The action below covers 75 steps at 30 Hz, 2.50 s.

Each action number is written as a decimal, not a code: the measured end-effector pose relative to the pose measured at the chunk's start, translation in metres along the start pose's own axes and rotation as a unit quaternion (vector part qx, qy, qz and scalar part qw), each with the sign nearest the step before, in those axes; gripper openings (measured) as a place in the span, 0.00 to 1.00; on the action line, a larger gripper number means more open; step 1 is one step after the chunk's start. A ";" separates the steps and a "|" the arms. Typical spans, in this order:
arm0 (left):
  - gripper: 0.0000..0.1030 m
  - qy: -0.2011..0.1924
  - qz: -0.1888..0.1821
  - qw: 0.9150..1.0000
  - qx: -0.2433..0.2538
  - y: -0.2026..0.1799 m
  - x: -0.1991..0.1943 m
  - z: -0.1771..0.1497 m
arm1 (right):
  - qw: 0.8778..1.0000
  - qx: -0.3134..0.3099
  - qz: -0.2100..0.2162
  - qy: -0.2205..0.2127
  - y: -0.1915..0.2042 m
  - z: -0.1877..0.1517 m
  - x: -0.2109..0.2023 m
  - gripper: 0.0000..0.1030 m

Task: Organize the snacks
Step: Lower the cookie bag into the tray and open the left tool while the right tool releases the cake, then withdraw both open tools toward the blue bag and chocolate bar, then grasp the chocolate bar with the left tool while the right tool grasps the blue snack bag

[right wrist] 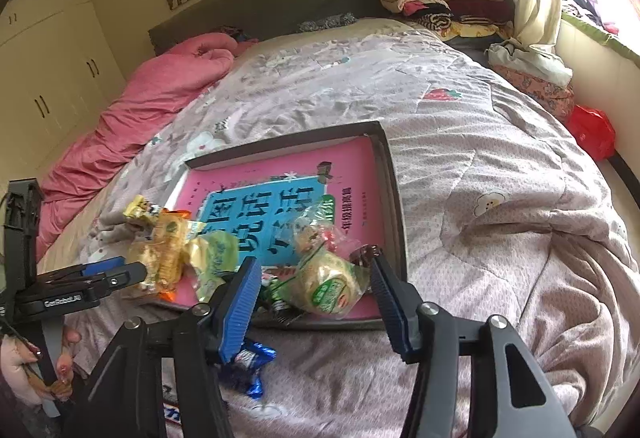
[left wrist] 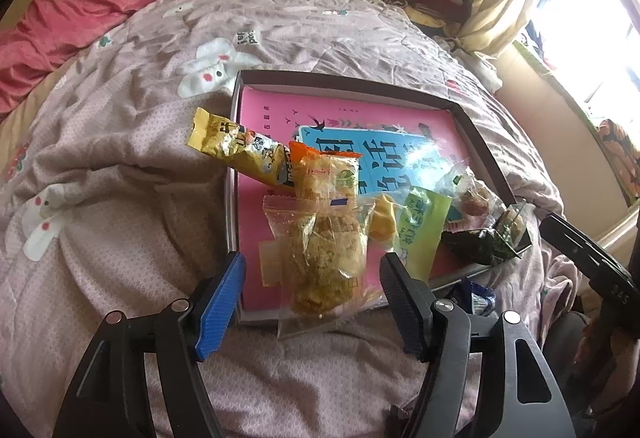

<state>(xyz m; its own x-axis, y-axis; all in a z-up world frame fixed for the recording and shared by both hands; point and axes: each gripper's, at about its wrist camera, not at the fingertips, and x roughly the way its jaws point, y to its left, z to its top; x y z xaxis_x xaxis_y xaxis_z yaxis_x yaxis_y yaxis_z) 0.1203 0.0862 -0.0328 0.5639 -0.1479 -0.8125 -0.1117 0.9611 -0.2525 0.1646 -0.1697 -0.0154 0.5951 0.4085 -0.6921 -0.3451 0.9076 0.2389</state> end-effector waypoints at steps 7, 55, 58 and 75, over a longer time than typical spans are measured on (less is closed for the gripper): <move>0.70 -0.004 -0.008 1.000 0.013 -0.004 -0.014 -0.007 | 1.000 -0.008 0.018 -0.001 0.010 -0.006 -0.012 0.58; 0.70 0.136 -0.135 0.951 0.243 -0.080 0.024 -0.088 | 0.981 0.068 0.099 0.153 0.042 -0.058 0.059 0.67; 0.70 0.138 -0.138 0.948 0.251 -0.084 0.028 -0.088 | 0.978 0.091 0.108 0.151 0.037 -0.058 0.064 0.65; 0.36 0.142 -0.177 0.946 0.233 -0.087 0.034 -0.085 | 0.983 0.092 0.130 0.097 0.017 -0.049 0.027 0.48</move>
<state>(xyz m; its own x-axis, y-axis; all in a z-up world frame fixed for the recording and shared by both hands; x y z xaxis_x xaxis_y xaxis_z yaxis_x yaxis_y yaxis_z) 0.0801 -0.0225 -0.0833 0.2496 -0.4723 -0.8454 0.4532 0.8285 -0.3290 0.1396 -0.1485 -0.0629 0.3494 0.6187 -0.7036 -0.3196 0.7846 0.5312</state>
